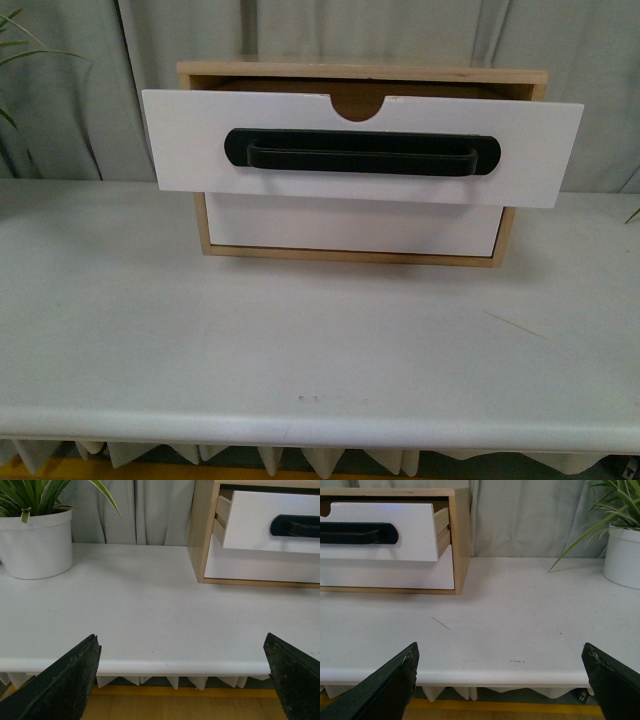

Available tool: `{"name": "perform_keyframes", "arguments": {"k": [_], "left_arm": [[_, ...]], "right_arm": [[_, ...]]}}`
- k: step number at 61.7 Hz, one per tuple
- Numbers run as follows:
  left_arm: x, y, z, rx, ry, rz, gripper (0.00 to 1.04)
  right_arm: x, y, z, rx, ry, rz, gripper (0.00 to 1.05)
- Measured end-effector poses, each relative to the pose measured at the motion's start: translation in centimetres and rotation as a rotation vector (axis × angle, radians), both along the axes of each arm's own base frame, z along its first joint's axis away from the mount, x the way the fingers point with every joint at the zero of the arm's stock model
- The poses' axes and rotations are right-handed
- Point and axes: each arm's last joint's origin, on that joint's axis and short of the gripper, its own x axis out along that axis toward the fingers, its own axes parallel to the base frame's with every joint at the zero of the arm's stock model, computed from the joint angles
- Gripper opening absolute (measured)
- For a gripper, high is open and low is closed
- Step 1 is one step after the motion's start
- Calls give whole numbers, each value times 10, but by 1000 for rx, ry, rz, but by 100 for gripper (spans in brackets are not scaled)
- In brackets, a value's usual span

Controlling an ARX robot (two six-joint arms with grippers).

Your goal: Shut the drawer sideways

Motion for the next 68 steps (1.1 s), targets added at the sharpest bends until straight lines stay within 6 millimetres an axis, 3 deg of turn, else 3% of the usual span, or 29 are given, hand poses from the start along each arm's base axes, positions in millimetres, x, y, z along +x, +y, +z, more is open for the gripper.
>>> {"name": "perform_keyframes", "arguments": {"k": [45,48,54,60,68], "left_arm": [[0,0,0,0,0,0,99],[0,0,0,0,0,2,99],[6,-6,-2,16,104,347,99],[11,-13,0,-6,163,441,99],[30,-27,24,-169,199,357,99]], "right_arm": [[0,0,0,0,0,0,96],[0,1,-1,-19,123,21,96],[5,1,-2,-67,322,59,96],[15,0,15,-114,316,118,96],[35,-4,38,-219,291,151,96]]}}
